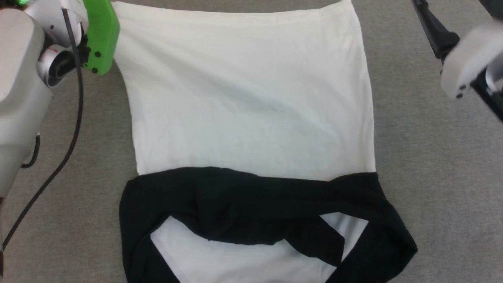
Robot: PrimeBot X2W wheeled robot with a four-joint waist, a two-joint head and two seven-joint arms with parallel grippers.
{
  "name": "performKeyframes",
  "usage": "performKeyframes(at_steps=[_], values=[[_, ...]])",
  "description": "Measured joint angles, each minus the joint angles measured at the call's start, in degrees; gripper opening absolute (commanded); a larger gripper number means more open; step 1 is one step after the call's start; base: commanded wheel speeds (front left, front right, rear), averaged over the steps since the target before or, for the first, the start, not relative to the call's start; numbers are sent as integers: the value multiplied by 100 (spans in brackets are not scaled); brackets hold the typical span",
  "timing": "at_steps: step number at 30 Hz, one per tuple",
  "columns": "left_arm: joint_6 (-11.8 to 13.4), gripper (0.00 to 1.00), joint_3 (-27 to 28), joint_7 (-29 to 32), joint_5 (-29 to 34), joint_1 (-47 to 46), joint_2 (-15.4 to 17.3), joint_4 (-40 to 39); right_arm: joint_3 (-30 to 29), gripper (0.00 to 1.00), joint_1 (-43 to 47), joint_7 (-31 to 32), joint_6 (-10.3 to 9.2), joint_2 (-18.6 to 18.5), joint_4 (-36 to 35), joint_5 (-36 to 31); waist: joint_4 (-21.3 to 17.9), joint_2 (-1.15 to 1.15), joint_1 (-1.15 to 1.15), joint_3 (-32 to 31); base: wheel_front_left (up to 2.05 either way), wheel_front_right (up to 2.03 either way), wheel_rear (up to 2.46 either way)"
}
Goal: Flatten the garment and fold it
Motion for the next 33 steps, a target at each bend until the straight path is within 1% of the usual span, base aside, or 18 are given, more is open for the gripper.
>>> performKeyframes(at_steps=[3, 5, 9, 12, 16, 22, 26, 27, 28, 30, 33], values=[[0, 0, -121, -90, -8, -14, -59, -51, 705, 100, -764, 1085, 0, -352, 456, 524, 108, 0, 0, 62, 0, 0, 0], [0, 0, -177, -156, -33, -57, -113, -81, 1122, 100, -1195, 1685, 0, -505, 668, 804, 161, 0, 0, 127, 0, 0, 0], [0, 0, -319, -313, -88, -216, -232, -160, 1860, 100, -1928, 2699, 0, -586, 1031, 1352, 293, 0, 0, 282, 0, 0, 0], [0, 0, -397, -428, -101, -354, -307, -187, 2050, 100, -2315, 3125, 0, -534, 1370, 1572, 394, 0, 0, 420, 0, 0, 0], [0, 0, -538, -576, -143, -553, -405, -212, 2108, 100, -2643, 3399, 0, -419, 1904, 1626, 545, 0, 0, 626, 0, 0, 0], [0, 0, -749, -821, -246, -778, -491, -192, 2186, 100, -2741, 3129, 0, -203, 2428, 1599, 751, 0, 0, 937, 0, 0, 0], [0, 0, -914, -928, -314, -832, -495, -104, 2349, 100, -2742, 3033, -2, -245, 2475, 1744, 823, 0, 0, 1120, 0, 0, 0], [0, 0, -1031, -970, -378, -872, -481, 9, 2363, 58, -2765, 2902, -2, -293, 2412, 2028, 813, 0, -1, 1199, 0, 0, 0], [0, 0, -1062, -973, -409, -887, -464, 48, 2373, 0, -2765, 2784, -1, -305, 2403, 2104, 790, 0, -1, 1209, 0, 0, 0], [0, 0, -1115, -1022, -458, -929, -450, 121, 2454, 0, -2774, 2583, -1, -314, 2396, 2174, 737, 0, 0, 1210, 0, 0, 0], [0, 0, -1173, -1181, -555, -987, -450, 232, 2655, 0, -2798, 2083, 2, -305, 2453, 2101, 664, 0, 0, 1151, 0, 0, 0]])
